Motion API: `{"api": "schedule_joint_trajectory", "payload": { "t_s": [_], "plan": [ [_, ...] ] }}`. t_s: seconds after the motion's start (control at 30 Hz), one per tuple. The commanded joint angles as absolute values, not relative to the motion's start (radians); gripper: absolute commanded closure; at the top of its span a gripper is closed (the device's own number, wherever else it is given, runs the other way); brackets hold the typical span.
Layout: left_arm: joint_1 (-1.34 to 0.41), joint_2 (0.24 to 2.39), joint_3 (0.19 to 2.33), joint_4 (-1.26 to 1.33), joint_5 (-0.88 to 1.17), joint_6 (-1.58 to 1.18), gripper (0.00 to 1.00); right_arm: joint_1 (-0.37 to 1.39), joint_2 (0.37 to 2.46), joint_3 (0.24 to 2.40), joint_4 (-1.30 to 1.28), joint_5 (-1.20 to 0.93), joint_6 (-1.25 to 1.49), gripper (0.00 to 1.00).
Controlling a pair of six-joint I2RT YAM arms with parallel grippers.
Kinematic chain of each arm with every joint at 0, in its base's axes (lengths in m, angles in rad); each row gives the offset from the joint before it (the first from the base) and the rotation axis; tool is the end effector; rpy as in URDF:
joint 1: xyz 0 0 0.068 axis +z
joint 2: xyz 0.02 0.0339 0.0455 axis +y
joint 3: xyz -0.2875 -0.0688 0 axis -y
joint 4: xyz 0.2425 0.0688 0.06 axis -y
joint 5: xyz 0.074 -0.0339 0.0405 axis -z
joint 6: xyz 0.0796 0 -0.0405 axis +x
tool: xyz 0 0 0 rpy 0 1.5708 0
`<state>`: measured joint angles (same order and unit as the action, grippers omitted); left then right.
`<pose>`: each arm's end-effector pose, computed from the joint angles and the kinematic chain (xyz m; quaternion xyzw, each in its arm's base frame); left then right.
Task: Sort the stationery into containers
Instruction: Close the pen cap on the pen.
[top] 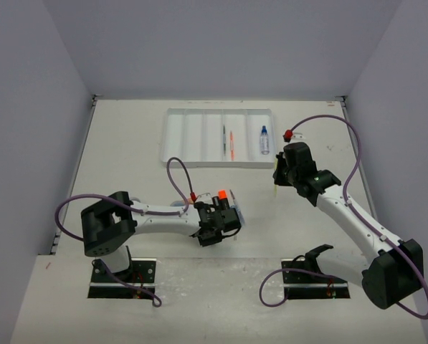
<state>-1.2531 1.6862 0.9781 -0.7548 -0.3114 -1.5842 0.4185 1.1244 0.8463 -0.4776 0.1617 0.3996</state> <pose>0.1145 -0.2702 0.1380 -0.1708 0.9716 -0.0292 0.1611 0.2396 0.0926 0.2593 0.0234 0.9154 0.0891 0.3920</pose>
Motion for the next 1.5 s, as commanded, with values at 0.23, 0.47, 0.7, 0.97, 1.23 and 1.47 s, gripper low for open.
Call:
{"api": "schedule_joint_trajectory", "payload": {
  "t_s": [0.23, 0.47, 0.7, 0.97, 1.23, 1.47],
  "plan": [
    [-1.230, 1.714, 0.948, -0.711, -0.319, -1.498, 0.66, 0.416, 1.124, 0.840, -0.444, 0.144, 0.385, 1.00],
    [-1.226, 1.735, 0.988, -0.773, -0.390, -1.473, 0.66, 0.416, 1.118, 0.838, -0.443, 0.140, 0.382, 1.00],
    [-1.221, 1.747, 1.002, -0.776, -0.425, -1.445, 0.68, 0.416, 1.117, 0.836, -0.442, 0.135, 0.382, 1.00],
    [-1.221, 1.751, 0.991, -0.754, -0.402, -1.433, 0.85, 0.416, 1.111, 0.834, -0.444, 0.135, 0.380, 1.00],
    [-1.221, 1.692, 0.971, -0.684, -0.380, -1.361, 1.00, 0.416, 1.116, 0.835, -0.442, 0.134, 0.380, 1.00],
    [-1.214, 1.461, 0.984, -0.604, -0.569, -1.088, 1.00, 0.416, 1.103, 0.824, -0.382, 0.043, 0.360, 1.00]
  ]
}}
